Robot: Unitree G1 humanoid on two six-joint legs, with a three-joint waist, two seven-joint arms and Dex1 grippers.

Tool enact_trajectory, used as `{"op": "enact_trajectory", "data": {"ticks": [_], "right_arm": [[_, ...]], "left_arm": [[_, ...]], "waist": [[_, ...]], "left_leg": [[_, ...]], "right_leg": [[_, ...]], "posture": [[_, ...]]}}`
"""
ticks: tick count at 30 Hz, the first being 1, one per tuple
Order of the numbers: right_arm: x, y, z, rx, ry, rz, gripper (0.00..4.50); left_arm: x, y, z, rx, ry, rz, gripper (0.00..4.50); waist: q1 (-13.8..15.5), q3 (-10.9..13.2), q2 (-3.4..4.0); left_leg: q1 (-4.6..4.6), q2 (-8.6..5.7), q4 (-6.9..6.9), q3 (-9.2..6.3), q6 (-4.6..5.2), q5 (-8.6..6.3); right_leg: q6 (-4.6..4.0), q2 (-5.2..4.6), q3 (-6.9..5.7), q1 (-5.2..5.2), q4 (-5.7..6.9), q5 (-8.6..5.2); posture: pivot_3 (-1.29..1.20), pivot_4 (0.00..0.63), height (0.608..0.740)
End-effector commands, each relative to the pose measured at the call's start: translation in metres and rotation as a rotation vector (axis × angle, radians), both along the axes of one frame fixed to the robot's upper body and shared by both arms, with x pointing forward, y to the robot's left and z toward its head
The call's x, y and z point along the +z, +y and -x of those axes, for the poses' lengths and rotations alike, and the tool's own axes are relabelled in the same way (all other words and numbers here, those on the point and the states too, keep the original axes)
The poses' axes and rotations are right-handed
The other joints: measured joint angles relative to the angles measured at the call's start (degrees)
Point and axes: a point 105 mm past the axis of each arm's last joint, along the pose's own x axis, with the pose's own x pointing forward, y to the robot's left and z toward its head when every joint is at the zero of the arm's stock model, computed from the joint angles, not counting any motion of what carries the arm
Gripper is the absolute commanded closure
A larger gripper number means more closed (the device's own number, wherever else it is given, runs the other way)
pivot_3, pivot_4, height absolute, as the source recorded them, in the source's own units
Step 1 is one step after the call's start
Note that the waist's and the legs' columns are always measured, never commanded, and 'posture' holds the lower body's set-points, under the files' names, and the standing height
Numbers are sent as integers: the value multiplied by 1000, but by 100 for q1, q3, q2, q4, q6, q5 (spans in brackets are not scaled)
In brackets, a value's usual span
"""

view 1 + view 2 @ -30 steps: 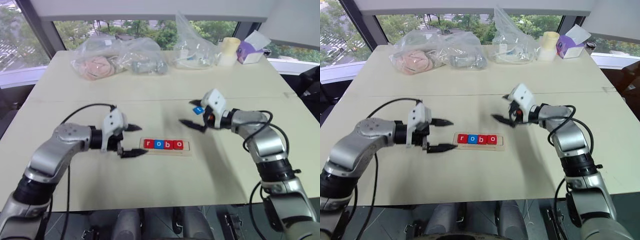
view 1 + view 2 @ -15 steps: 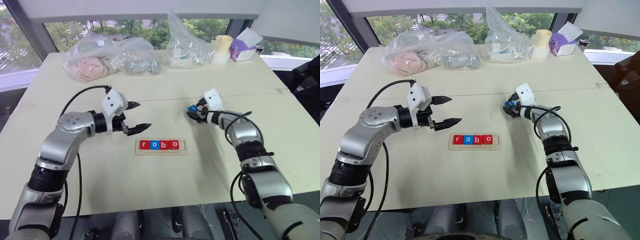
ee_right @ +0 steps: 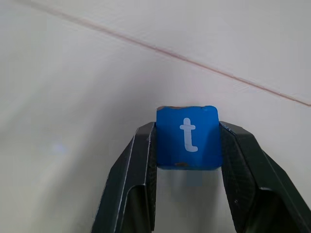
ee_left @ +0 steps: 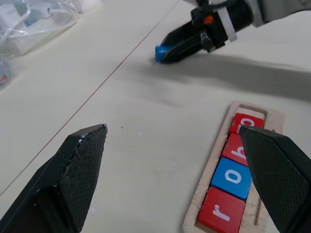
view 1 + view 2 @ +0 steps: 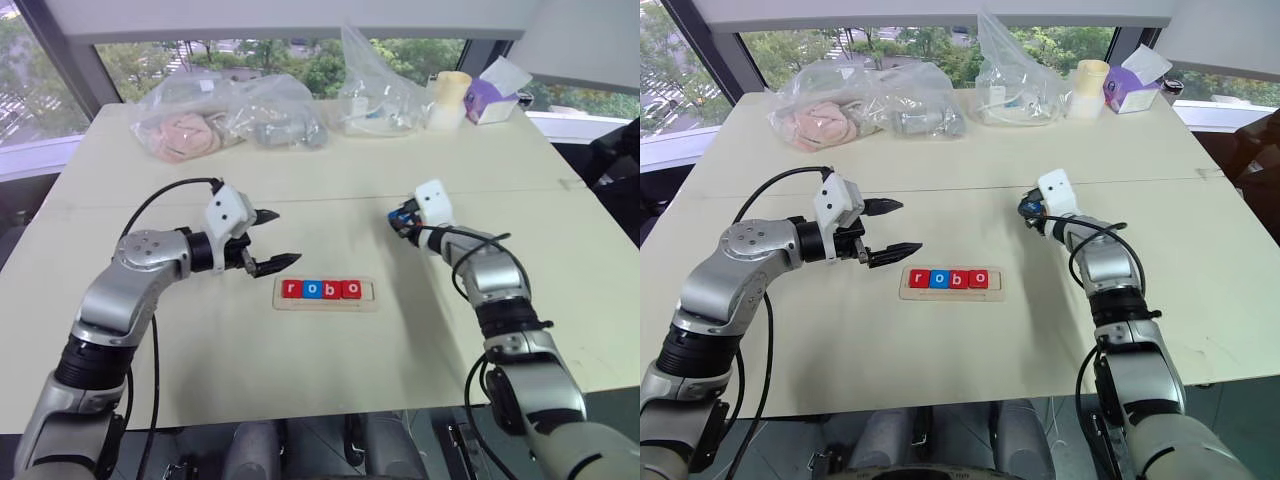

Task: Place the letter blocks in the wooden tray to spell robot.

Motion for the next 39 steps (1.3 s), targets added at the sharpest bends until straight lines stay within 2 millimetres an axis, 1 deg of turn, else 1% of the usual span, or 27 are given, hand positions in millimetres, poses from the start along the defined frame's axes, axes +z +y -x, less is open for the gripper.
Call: {"op": "enact_trajectory", "data": {"ticks": [1,2,4,5,7,9,11,13,15,19,21,22,23,25,26,28,29,30,32,33,35,36,37,38,39], "right_arm": [[19,-3,32,-54,-18,-39,3321],[13,-2,44,-83,15,-61,3321],[7,1,61,-125,61,-96,3321],[2,6,71,-139,91,-137,3321],[-9,22,93,-145,156,-223,3321],[-18,30,107,-165,190,-241,3321],[-25,32,115,-211,216,-236,3321],[-32,36,121,-237,242,-246,3321],[-36,41,124,-240,258,-250,3321],[-39,39,124,-260,267,-247,3321],[-40,37,124,-268,266,-252,2268],[-40,37,124,-268,266,-252,1896],[-40,37,124,-264,265,-248,1407],[-30,35,120,-284,218,-279,217],[-20,34,116,-290,170,-337,51],[1,30,110,-277,68,-397,51],[11,32,109,-220,30,-398,51],[15,31,109,-187,16,-374,51],[17,29,109,-130,11,-340,51],[20,29,110,-55,-1,-321,51],[28,33,118,262,-44,-196,51],[24,32,126,411,-25,-113,51],[14,27,133,516,16,-38,51],[4,19,135,565,59,19,51],[-5,4,128,553,103,69,51]], "left_arm": [[5,-5,7,-37,-35,-8,0],[4,-8,8,-45,-31,-6,0],[4,-10,9,-55,-27,-2,0],[4,-12,10,-60,-26,-1,0],[4,-14,10,-72,-24,4,0],[4,-16,9,-79,-25,4,0],[2,-17,10,-95,-11,1,0],[-3,-16,17,-146,43,-31,0],[-13,-13,28,-202,104,-85,0],[-20,-12,36,-243,143,-120,0],[-20,-12,37,-249,146,-122,0],[-20,-13,37,-249,145,-121,0],[-20,-13,37,-247,143,-118,0],[-20,-14,37,-244,143,-114,0],[-20,-14,37,-243,143,-113,0],[-20,-12,38,-242,148,-116,0],[-20,-11,39,-243,152,-121,0],[-20,-9,39,-246,154,-123,0],[-19,-9,40,-254,158,-124,0],[-17,-8,41,-265,161,-122,0],[-15,-9,48,-322,176,-137,0],[-15,-9,51,-350,183,-155,0],[-17,-9,54,-371,186,-173,0],[-18,-8,55,-383,186,-190,0],[-21,-8,56,-396,183,-219,0]], "waist": [[-6,0,0],[-7,0,0],[-16,-1,-1],[-22,-1,-1],[-27,-1,1],[-23,-2,3],[-23,-2,3],[-24,-2,3],[-37,-2,6],[-40,-4,7],[-28,-5,6],[-28,-5,6],[-28,-5,6],[-23,-5,6],[-21,-5,6],[-24,-4,7],[-26,-4,7],[-28,-4,7],[-26,-4,7],[-19,-3,8],[-14,-2,10],[-10,2,14],[-12,2,12],[-15,2,9],[-17,3,8]], "left_leg": [[1,0,0,0,0,0],[1,0,-1,-1,0,0],[3,2,0,-3,0,0],[4,2,0,-2,0,0],[7,7,1,-3,-1,0],[7,11,1,-6,-1,-1],[6,11,1,-9,-2,-1],[5,10,2,-10,-3,-2],[2,11,0,-11,-4,-3],[2,11,-29,-10,-4,-3],[2,10,-42,-10,-4,-2],[2,8,-47,-9,-3,-2],[3,7,-53,-8,-3,-2],[3,4,-58,-8,-3,-2],[2,4,-59,-8,-3,-2],[1,3,-59,-8,-2,-1],[1,3,-59,-7,-2,-1],[1,3,-59,-7,-2,-1],[2,3,-61,-7,-2,-1],[2,3,-65,-7,-2,-1],[1,1,-70,-7,-2,-1],[0,-2,-70,-6,-2,-1],[0,-7,-69,-6,-2,-2],[3,-11,-70,-4,2,-4],[6,-11,-68,-2,5,-6]], "right_leg": [[0,0,0,0,0,-1],[-1,0,0,0,2,-1],[-3,1,0,0,6,-2],[-4,1,0,-2,6,-1],[1,2,0,-4,9,-4],[4,5,-1,-6,10,-7],[4,1,-1,-8,9,-7],[4,-6,0,-8,3,-7],[4,-6,-1,-10,-5,-7],[0,-6,-1,-10,-37,-5],[-18,-5,-1,-10,-51,6],[-18,-5,-1,-10,-55,6],[-17,-5,-1,-10,-60,6],[-17,-4,-1,-9,-63,6],[-17,-4,-1,-9,-64,6],[-14,-3,-1,-10,-64,5],[2,-3,-1,-10,-64,-4],[4,-3,-1,-10,-64,-5],[4,-3,-2,-10,-65,-6],[3,-3,-3,-10,-66,-6],[0,-2,-4,-9,-68,-7],[3,-2,-3,-8,-73,-8],[12,-7,-2,-3,-79,-14],[19,-8,-2,2,-82,-18],[21,-6,-2,7,-85,-20]], "posture": [[0,150,739],[0,150,739],[0,150,739],[0,150,739],[0,150,739],[0,150,739],[0,150,739],[0,150,739],[0,150,739],[0,150,739],[0,150,739],[0,150,739],[0,150,739],[0,150,739],[0,150,739],[0,150,739],[0,150,739],[0,150,739],[0,150,739],[0,150,739],[0,150,739],[0,150,739],[0,150,739],[0,150,739],[0,150,739]]}}
